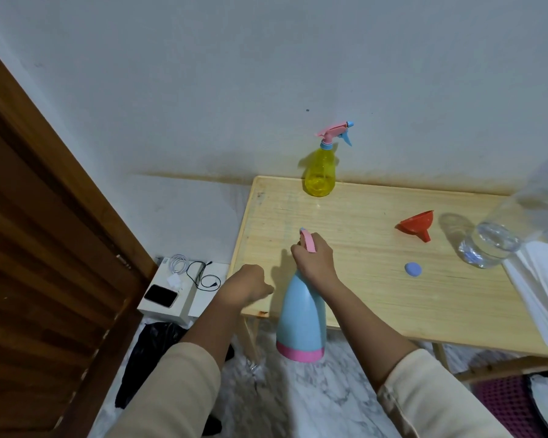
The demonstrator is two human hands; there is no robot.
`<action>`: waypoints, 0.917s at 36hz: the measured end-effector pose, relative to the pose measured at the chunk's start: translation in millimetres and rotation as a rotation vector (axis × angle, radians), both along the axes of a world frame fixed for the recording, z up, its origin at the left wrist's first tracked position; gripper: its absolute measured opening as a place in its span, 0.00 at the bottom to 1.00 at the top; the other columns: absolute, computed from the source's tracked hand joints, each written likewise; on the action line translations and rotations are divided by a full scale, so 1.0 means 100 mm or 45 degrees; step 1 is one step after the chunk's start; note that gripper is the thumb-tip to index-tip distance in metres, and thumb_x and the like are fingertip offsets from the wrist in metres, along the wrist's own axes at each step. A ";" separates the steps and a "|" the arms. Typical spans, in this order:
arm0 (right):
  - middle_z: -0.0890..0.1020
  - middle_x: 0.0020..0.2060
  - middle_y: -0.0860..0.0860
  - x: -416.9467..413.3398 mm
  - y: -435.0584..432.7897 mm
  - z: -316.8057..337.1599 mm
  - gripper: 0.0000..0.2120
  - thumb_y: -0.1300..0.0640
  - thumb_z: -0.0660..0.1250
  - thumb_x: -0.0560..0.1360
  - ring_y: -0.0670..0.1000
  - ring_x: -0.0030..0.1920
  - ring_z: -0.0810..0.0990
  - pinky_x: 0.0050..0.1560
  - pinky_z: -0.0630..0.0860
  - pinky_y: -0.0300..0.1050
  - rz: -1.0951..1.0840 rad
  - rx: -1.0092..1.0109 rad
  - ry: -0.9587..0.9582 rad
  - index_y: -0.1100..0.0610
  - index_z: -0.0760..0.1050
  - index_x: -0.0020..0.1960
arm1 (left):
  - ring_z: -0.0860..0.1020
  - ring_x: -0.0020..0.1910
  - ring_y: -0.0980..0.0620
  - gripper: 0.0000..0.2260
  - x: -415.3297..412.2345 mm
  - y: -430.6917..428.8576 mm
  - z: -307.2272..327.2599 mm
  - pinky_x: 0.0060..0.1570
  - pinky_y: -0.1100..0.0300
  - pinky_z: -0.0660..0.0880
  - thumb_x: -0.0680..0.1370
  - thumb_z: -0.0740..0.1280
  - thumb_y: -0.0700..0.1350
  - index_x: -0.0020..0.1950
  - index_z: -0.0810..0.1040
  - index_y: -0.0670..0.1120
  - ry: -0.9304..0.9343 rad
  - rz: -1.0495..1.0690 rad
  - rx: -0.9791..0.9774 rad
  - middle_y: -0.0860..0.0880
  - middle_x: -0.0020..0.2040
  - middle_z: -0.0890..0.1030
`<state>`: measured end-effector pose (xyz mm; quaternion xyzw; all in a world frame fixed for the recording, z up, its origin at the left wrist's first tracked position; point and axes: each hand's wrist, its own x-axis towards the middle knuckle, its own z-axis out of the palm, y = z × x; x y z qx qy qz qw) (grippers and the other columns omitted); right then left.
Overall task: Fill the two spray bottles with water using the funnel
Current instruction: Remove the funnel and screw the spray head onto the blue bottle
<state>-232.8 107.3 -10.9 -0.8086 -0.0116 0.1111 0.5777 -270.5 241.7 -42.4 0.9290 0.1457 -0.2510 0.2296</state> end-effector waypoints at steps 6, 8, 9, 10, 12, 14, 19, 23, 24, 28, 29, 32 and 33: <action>0.74 0.38 0.55 0.26 -0.32 0.24 0.04 0.65 0.63 0.71 0.54 0.40 0.72 0.41 0.69 0.48 -0.160 -0.020 -0.273 0.64 0.69 0.45 | 0.73 0.46 0.53 0.08 0.22 -0.31 0.35 0.43 0.63 0.68 0.74 0.65 0.41 0.53 0.77 0.45 -0.223 -0.075 -0.543 0.49 0.49 0.76; 0.77 0.41 0.57 0.39 -0.44 0.33 0.08 0.64 0.63 0.70 0.57 0.43 0.75 0.45 0.71 0.50 -0.196 -0.009 -0.363 0.65 0.71 0.49 | 0.74 0.46 0.55 0.13 0.32 -0.47 0.45 0.43 0.66 0.69 0.71 0.65 0.39 0.55 0.75 0.47 -0.153 -0.164 -0.803 0.52 0.46 0.77; 0.77 0.41 0.56 0.45 -0.50 0.38 0.10 0.62 0.63 0.69 0.56 0.43 0.75 0.44 0.72 0.49 -0.204 0.008 -0.405 0.65 0.72 0.50 | 0.75 0.49 0.54 0.18 0.38 -0.55 0.48 0.44 0.66 0.71 0.69 0.66 0.37 0.59 0.73 0.46 -0.090 -0.213 -0.899 0.51 0.49 0.77; 0.78 0.42 0.55 0.52 -0.56 0.42 0.13 0.59 0.62 0.68 0.54 0.43 0.75 0.44 0.72 0.47 -0.209 0.019 -0.445 0.64 0.72 0.50 | 0.76 0.54 0.53 0.23 0.45 -0.63 0.46 0.47 0.64 0.74 0.69 0.67 0.36 0.64 0.69 0.44 -0.051 -0.242 -0.943 0.49 0.54 0.77; 0.78 0.43 0.55 0.67 -0.67 0.46 0.16 0.58 0.60 0.65 0.53 0.43 0.75 0.43 0.71 0.42 -0.224 0.017 -0.517 0.63 0.72 0.50 | 0.75 0.60 0.51 0.33 0.61 -0.80 0.41 0.56 0.53 0.76 0.65 0.71 0.43 0.69 0.64 0.45 -0.102 -0.268 -0.913 0.48 0.61 0.75; 0.77 0.43 0.57 0.83 -0.77 0.48 0.15 0.59 0.60 0.64 0.54 0.43 0.75 0.41 0.69 0.36 -0.277 0.003 -0.586 0.64 0.70 0.50 | 0.75 0.61 0.50 0.40 0.78 -1.00 0.35 0.59 0.47 0.75 0.59 0.73 0.54 0.68 0.63 0.49 -0.248 -0.214 -0.858 0.49 0.61 0.74; 0.71 0.48 0.55 1.33 -0.96 0.44 0.21 0.61 0.61 0.66 0.53 0.48 0.70 0.45 0.64 0.33 -0.407 0.002 -0.675 0.64 0.67 0.57 | 0.80 0.51 0.50 0.30 1.30 -1.45 0.33 0.49 0.46 0.79 0.52 0.72 0.59 0.51 0.68 0.56 -0.545 0.072 -0.801 0.51 0.51 0.79; 0.65 0.54 0.53 1.82 -1.19 0.38 0.28 0.67 0.69 0.67 0.52 0.55 0.68 0.51 0.64 0.33 -0.217 -0.049 -0.587 0.64 0.62 0.63 | 0.78 0.54 0.51 0.34 1.80 -1.50 0.34 0.51 0.48 0.79 0.53 0.72 0.56 0.57 0.71 0.50 -0.548 0.063 -0.900 0.51 0.55 0.79; 0.66 0.54 0.53 1.95 -1.27 0.36 0.29 0.67 0.71 0.67 0.52 0.56 0.69 0.50 0.65 0.33 -0.145 -0.026 -0.555 0.62 0.62 0.63 | 0.78 0.55 0.52 0.34 1.92 -1.48 0.35 0.51 0.49 0.79 0.55 0.74 0.55 0.59 0.71 0.51 -0.543 0.038 -0.919 0.51 0.56 0.79; 0.75 0.55 0.51 2.34 -1.60 0.35 0.28 0.63 0.76 0.66 0.48 0.58 0.75 0.59 0.71 0.38 0.124 0.066 -0.412 0.52 0.67 0.60 | 0.79 0.56 0.51 0.29 2.41 -1.35 0.27 0.51 0.52 0.80 0.61 0.77 0.44 0.60 0.72 0.56 -0.447 -0.035 -0.970 0.51 0.55 0.79; 0.77 0.53 0.49 2.42 -1.64 0.35 0.27 0.62 0.77 0.65 0.46 0.56 0.76 0.57 0.71 0.36 0.132 0.051 -0.410 0.53 0.68 0.58 | 0.79 0.55 0.51 0.29 2.51 -1.33 0.25 0.52 0.52 0.80 0.62 0.77 0.43 0.59 0.72 0.57 -0.422 -0.056 -0.967 0.51 0.55 0.79; 0.78 0.49 0.49 2.62 -1.63 0.31 0.25 0.58 0.79 0.63 0.44 0.51 0.76 0.52 0.72 0.34 0.082 -0.001 -0.452 0.56 0.72 0.55 | 0.79 0.54 0.51 0.31 2.77 -1.30 0.17 0.51 0.55 0.80 0.62 0.76 0.42 0.62 0.71 0.58 -0.379 -0.088 -0.945 0.51 0.56 0.79; 0.78 0.48 0.50 2.69 -1.59 0.27 0.24 0.57 0.79 0.62 0.46 0.50 0.76 0.52 0.72 0.36 0.060 -0.017 -0.468 0.57 0.72 0.53 | 0.79 0.55 0.50 0.32 2.83 -1.30 0.15 0.51 0.56 0.80 0.62 0.76 0.43 0.63 0.71 0.56 -0.389 -0.075 -0.948 0.50 0.56 0.79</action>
